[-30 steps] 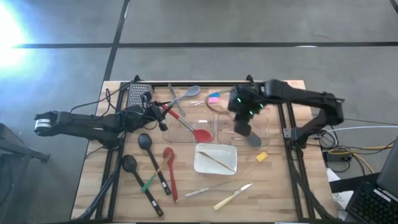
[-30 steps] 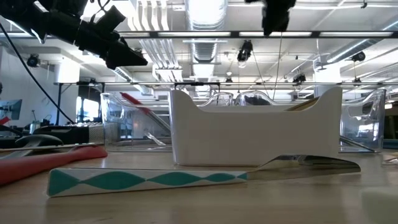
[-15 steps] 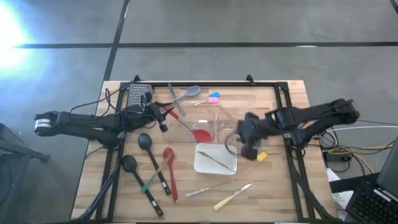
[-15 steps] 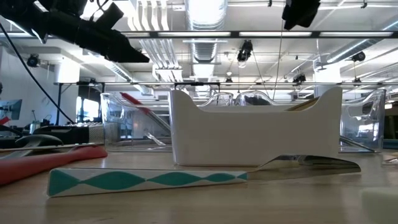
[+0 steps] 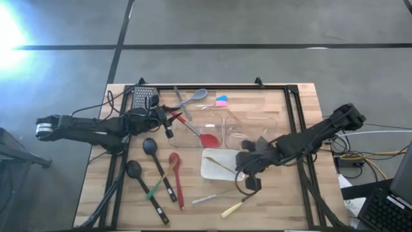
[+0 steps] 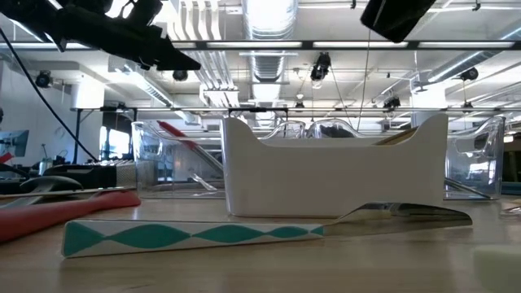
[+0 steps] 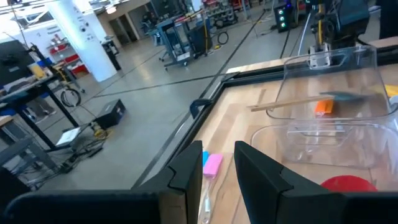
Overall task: Pick & Place Kitchen Items
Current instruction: Put the white knife into the white bin
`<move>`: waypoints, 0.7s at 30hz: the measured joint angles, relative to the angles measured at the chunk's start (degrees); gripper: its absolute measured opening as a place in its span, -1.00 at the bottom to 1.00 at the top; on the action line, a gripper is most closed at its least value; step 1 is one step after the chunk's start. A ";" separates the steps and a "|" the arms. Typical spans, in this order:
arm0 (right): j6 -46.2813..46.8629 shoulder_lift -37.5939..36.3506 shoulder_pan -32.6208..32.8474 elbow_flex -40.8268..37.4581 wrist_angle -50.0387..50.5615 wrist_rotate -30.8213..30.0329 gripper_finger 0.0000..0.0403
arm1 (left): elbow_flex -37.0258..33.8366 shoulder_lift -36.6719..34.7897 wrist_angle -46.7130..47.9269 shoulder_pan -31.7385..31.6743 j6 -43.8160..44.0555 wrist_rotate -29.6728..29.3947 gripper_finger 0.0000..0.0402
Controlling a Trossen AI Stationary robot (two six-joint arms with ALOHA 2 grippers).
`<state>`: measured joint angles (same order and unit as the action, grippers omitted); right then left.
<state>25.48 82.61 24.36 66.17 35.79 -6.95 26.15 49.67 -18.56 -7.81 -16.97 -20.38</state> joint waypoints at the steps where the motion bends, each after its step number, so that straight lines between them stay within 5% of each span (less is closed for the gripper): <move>1: -0.22 1.17 0.00 0.12 -1.84 0.92 -0.96 | 0.00 0.00 -0.09 0.00 0.25 0.05 -0.51; 9: -5.07 14.42 0.02 11.65 -3.99 9.97 -0.96 | -0.02 0.34 0.54 0.00 2.01 3.28 -0.51; 15: -4.83 24.07 0.42 23.26 5.01 14.08 -0.95 | -0.04 0.57 0.62 0.02 2.73 4.88 -0.51; 21: -3.70 31.09 0.39 30.33 8.14 17.22 -0.75 | -0.09 0.66 1.74 0.02 3.28 7.64 -0.51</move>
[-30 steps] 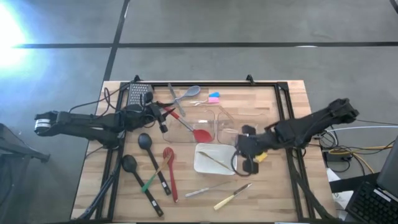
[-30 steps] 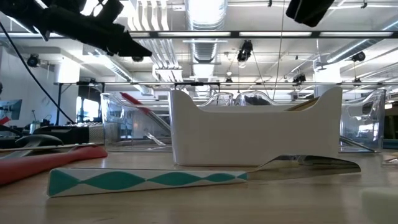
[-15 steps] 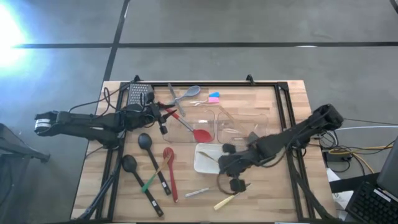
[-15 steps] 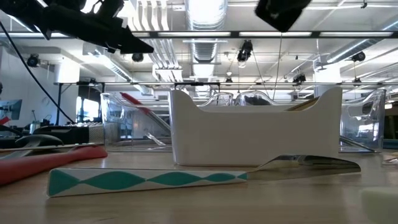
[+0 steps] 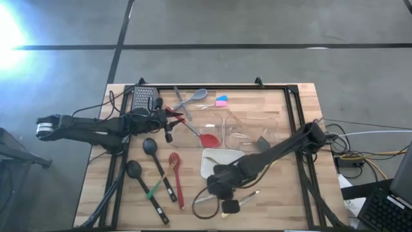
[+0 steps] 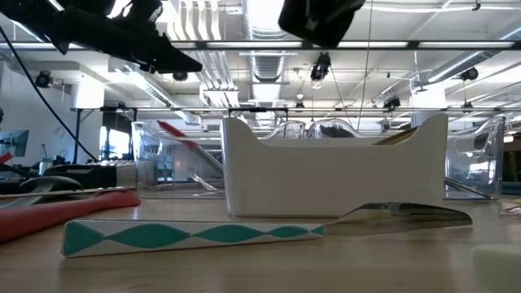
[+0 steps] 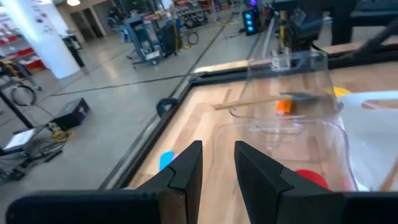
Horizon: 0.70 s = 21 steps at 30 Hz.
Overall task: Pick & Place Kitchen Items
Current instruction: Put the white knife into the white bin
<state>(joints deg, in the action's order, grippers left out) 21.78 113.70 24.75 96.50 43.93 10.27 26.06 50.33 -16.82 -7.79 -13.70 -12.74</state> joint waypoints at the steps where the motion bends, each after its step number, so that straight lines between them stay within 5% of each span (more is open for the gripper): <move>1: 0.38 1.27 -0.10 0.97 0.24 0.53 -0.69 | 0.00 0.00 0.31 -0.02 0.05 0.03 -0.51; 10: -3.47 10.51 -0.25 7.95 3.03 0.82 -0.19 | -0.07 0.04 1.40 -0.02 0.07 0.10 -0.51; 21: -10.02 20.78 -1.99 22.07 7.60 0.26 -0.01 | 0.03 0.13 1.49 -0.02 0.05 0.10 -0.51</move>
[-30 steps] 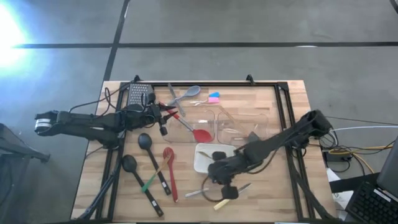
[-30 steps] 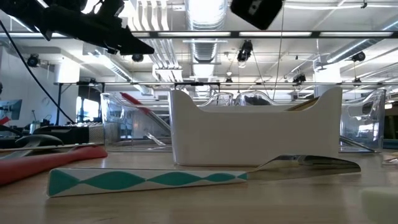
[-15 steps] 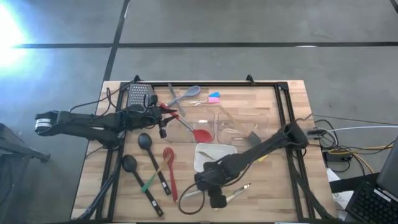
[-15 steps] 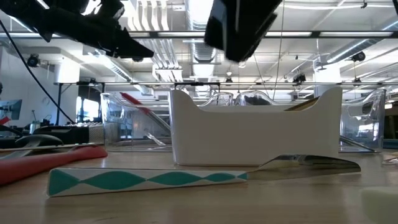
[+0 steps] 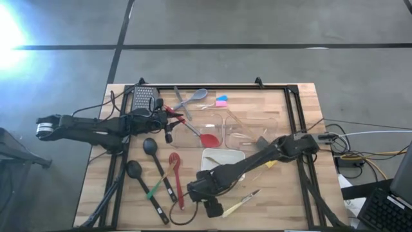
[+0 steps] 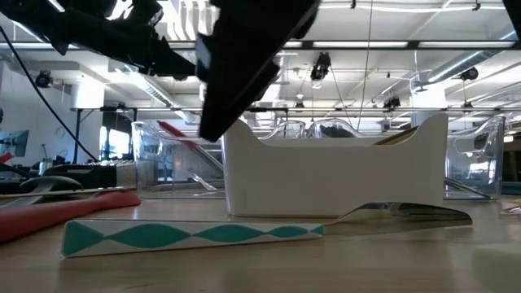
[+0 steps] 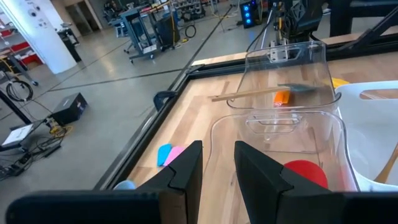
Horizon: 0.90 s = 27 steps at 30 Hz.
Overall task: Pick & Place Kitchen Items
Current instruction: Put the white knife into the white bin
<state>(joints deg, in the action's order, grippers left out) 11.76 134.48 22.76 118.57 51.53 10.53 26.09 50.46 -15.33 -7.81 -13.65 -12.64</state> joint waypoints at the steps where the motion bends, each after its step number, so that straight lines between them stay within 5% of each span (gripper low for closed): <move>1: -0.12 0.88 -0.27 1.42 0.87 -0.02 -0.01 | 0.05 0.00 -0.05 0.02 0.00 0.00 -0.51; 10: -0.58 7.37 -1.28 7.65 5.30 -0.17 -0.08 | 0.10 -0.07 0.21 0.01 -0.02 -0.02 -0.51; 27: -1.73 7.26 0.53 8.78 8.59 -1.02 -0.17 | 0.21 -0.10 -0.01 0.02 -0.04 -0.02 -0.51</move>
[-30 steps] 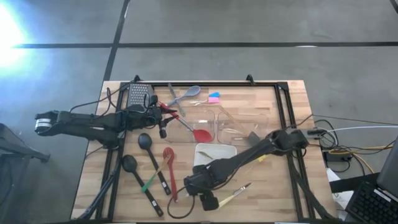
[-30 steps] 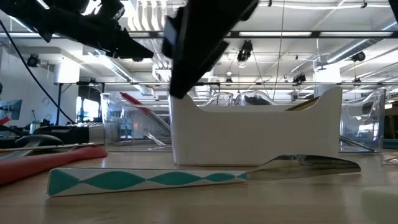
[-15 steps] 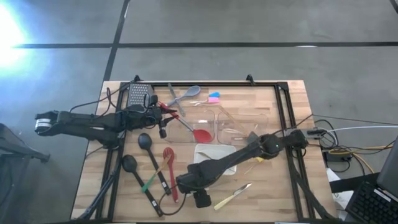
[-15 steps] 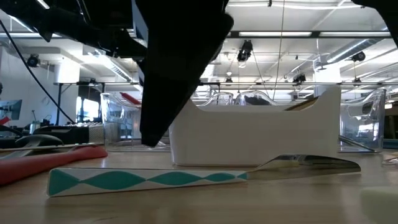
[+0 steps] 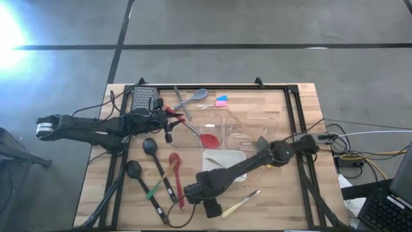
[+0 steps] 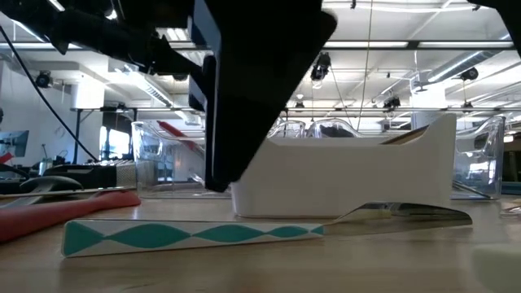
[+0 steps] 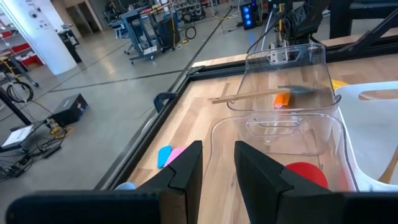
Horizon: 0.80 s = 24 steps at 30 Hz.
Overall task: Pick & Place Kitchen Items
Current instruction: Put the white knife into the white bin
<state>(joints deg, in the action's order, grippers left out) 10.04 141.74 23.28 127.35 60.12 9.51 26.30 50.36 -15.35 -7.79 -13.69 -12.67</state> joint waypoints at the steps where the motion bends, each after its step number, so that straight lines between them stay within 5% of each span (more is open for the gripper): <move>1: 0.18 -0.07 0.19 0.23 0.39 0.01 -0.17 | 0.02 -0.01 -0.03 0.00 0.00 0.00 -0.51; 8: 1.30 -0.55 0.58 6.53 10.36 -7.85 -0.17 | 0.02 -0.01 -0.05 0.02 0.94 0.75 -0.51; 15: 12.68 -9.25 1.68 5.35 17.91 -15.51 -0.23 | 0.36 -0.10 1.55 0.67 3.73 13.62 -0.51; 19: 15.51 -14.69 4.50 3.13 21.01 -25.77 -0.33 | 3.02 0.25 12.11 4.20 6.86 13.58 -0.51; 24: 18.31 -21.72 8.15 -2.78 23.68 -44.42 -0.46 | 5.94 3.29 20.87 15.36 11.06 6.26 -0.51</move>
<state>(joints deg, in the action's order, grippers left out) 28.34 120.02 31.44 124.57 83.81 -34.92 32.25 53.64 5.52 7.57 -2.63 -6.41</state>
